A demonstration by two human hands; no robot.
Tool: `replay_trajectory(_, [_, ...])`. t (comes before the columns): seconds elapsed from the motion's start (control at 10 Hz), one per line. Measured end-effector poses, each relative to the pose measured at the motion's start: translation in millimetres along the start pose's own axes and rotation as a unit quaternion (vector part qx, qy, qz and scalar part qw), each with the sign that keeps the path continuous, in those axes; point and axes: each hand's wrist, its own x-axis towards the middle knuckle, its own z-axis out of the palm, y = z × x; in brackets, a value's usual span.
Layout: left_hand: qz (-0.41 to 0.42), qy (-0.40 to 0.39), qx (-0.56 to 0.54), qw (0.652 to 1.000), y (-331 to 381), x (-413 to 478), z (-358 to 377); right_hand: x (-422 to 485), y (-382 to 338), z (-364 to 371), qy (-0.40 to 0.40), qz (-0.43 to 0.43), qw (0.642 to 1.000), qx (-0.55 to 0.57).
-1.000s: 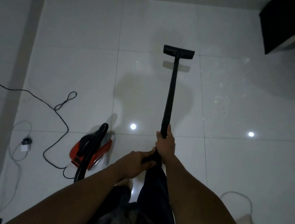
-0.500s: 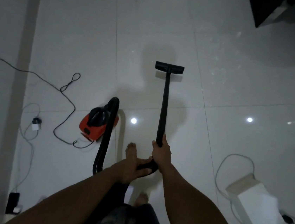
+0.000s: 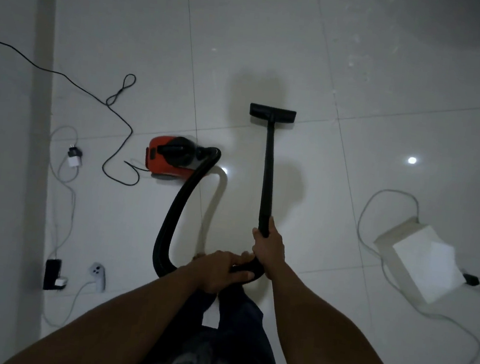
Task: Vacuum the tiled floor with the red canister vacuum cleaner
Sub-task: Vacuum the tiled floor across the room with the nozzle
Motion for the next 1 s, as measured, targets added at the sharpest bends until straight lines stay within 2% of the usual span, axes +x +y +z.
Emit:
replay_trajectory(0.3, [0.014,-0.006,0.023,1.000,-43,-35,26,-28,42,50,0.001,0.033,0.999,0.036])
replay_trajectory(0.5, [0.020,-0.005,0.006,1.000,-63,-48,10,-25,39,80,-0.006,0.048,0.997,0.055])
replay_trajectory(0.7, [0.016,0.020,-0.003,1.000,-53,-52,-17,-7,20,87,-0.017,0.058,0.994,0.091])
replay_trajectory(0.8, [0.019,0.020,-0.008,1.000,-43,-41,-34,37,29,90,0.001,0.071,0.996,0.055])
replay_trajectory(0.9, [0.009,0.030,-0.018,0.999,-33,-27,-51,126,70,103,0.025,0.067,0.997,0.033])
replay_trajectory(1.0, [0.001,0.031,-0.025,0.999,-15,-5,-71,180,76,108,0.030,0.060,0.998,0.023])
